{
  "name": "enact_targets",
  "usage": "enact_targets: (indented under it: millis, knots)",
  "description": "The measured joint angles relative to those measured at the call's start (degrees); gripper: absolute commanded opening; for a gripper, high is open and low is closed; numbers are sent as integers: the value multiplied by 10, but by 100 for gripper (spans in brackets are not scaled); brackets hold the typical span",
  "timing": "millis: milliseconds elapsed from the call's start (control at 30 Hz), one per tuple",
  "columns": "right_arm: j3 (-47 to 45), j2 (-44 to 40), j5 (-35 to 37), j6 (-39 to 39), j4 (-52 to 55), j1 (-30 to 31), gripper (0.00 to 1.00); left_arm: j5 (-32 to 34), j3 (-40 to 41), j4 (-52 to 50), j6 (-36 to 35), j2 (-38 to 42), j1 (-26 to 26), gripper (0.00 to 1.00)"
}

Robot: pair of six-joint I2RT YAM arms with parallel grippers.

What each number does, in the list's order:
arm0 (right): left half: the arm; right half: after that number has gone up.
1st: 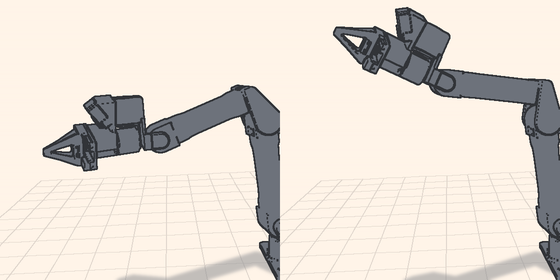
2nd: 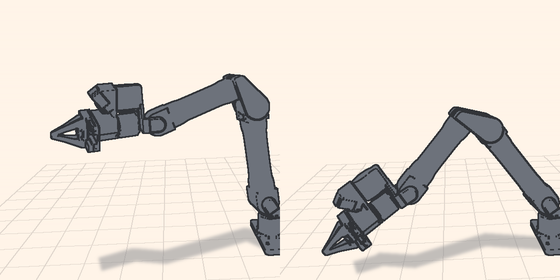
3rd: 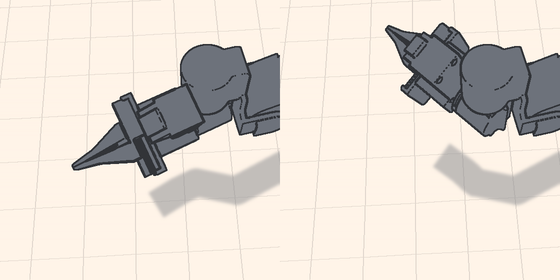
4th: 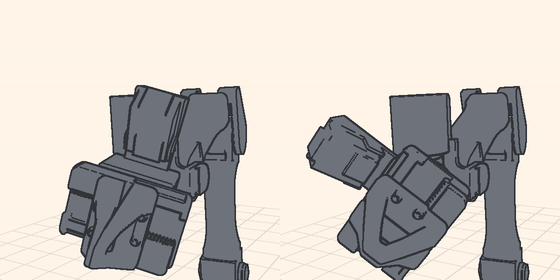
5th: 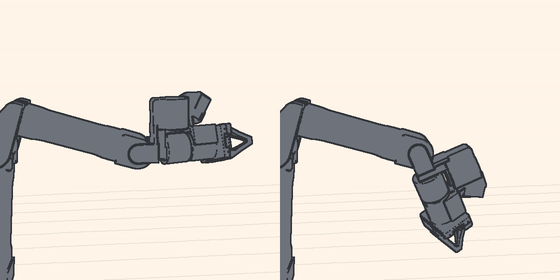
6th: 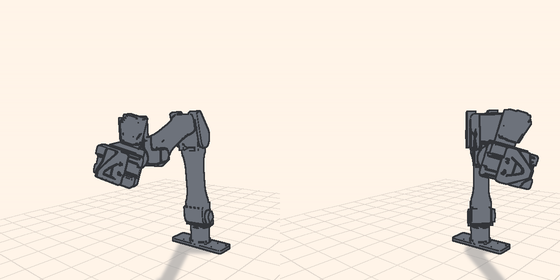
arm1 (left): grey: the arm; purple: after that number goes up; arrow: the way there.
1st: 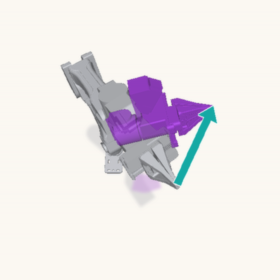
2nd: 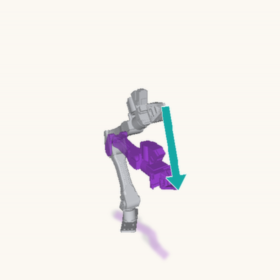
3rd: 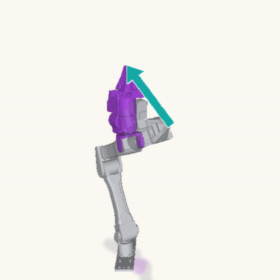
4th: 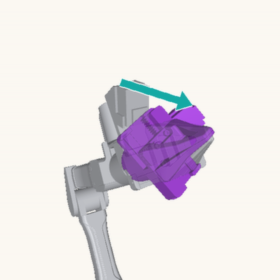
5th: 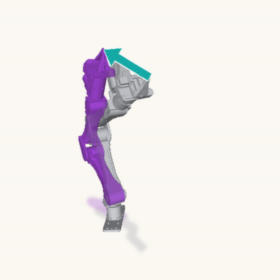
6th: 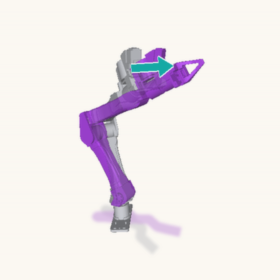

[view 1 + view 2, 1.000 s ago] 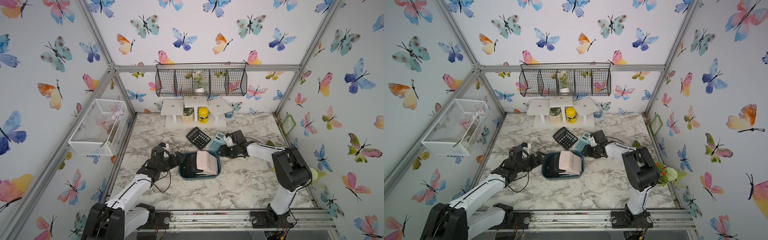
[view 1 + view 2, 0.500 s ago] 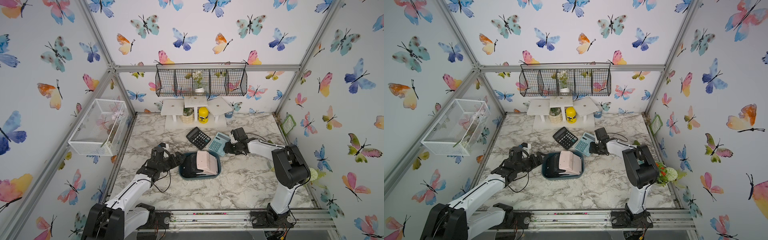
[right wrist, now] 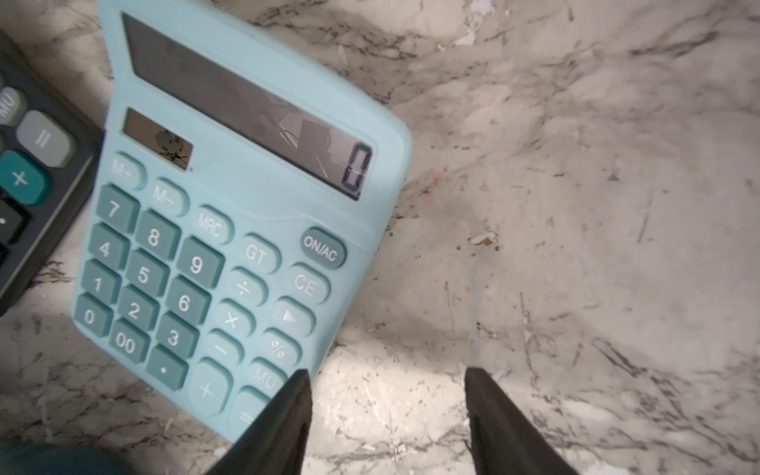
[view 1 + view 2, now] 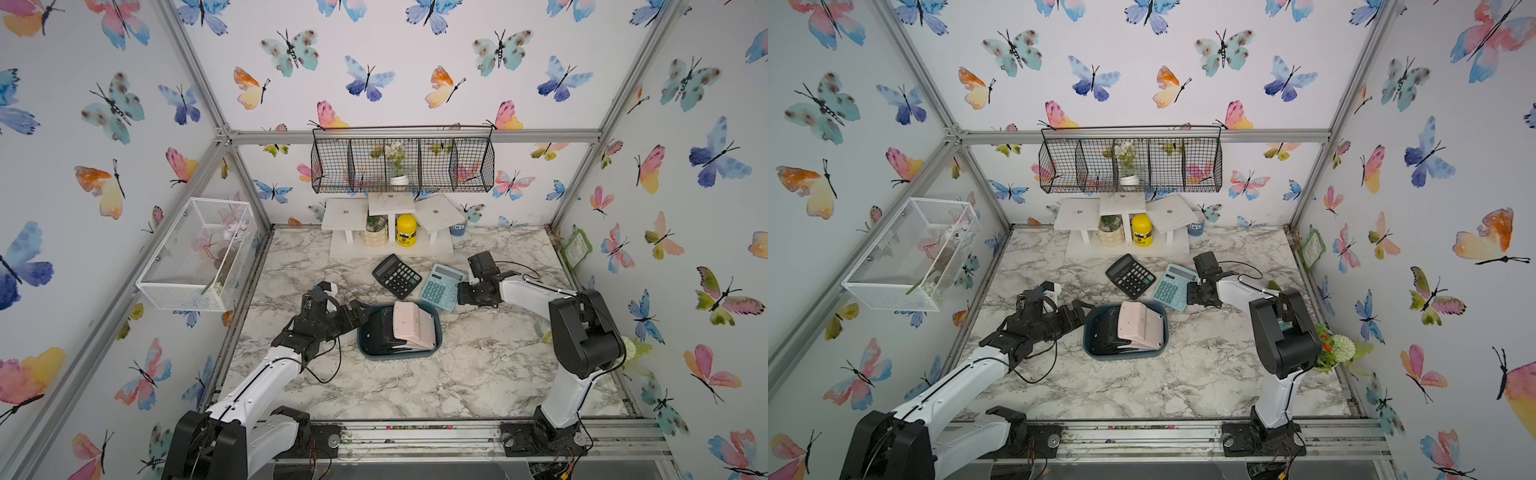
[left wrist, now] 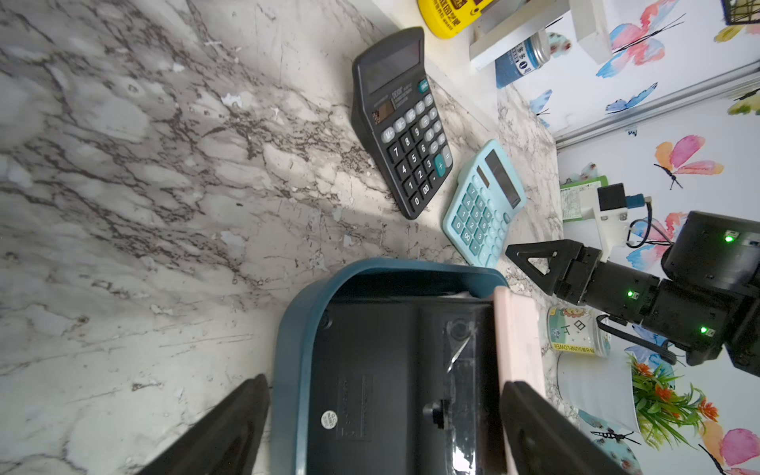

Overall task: Put the calculator in the storage box
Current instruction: Adjust the calculator at the center of the board.

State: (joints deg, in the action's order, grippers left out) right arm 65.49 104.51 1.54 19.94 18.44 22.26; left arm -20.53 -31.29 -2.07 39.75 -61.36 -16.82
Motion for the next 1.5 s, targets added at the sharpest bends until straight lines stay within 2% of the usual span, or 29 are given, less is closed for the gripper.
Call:
enact_targets:
  millis: [133, 367, 767, 900, 1133, 1500]
  knots:
    - [71, 9, 26, -11, 31, 32, 87, 4, -12, -3, -5, 2, 0, 95]
    - [265, 130, 106, -27, 90, 110, 98, 12, -16, -19, -12, 4, 5, 95]
    - [389, 261, 212, -41, 209, 152, 98, 13, -16, -21, -16, 12, 13, 95]
    - [376, 261, 245, -36, 229, 162, 99, 13, -16, -21, -17, 15, 14, 95]
    - [234, 172, 283, -24, 221, 163, 98, 12, -16, -21, -17, 15, 14, 95]
    - [56, 51, 285, -18, 186, 141, 99, 12, -15, -21, -16, 26, 14, 95]
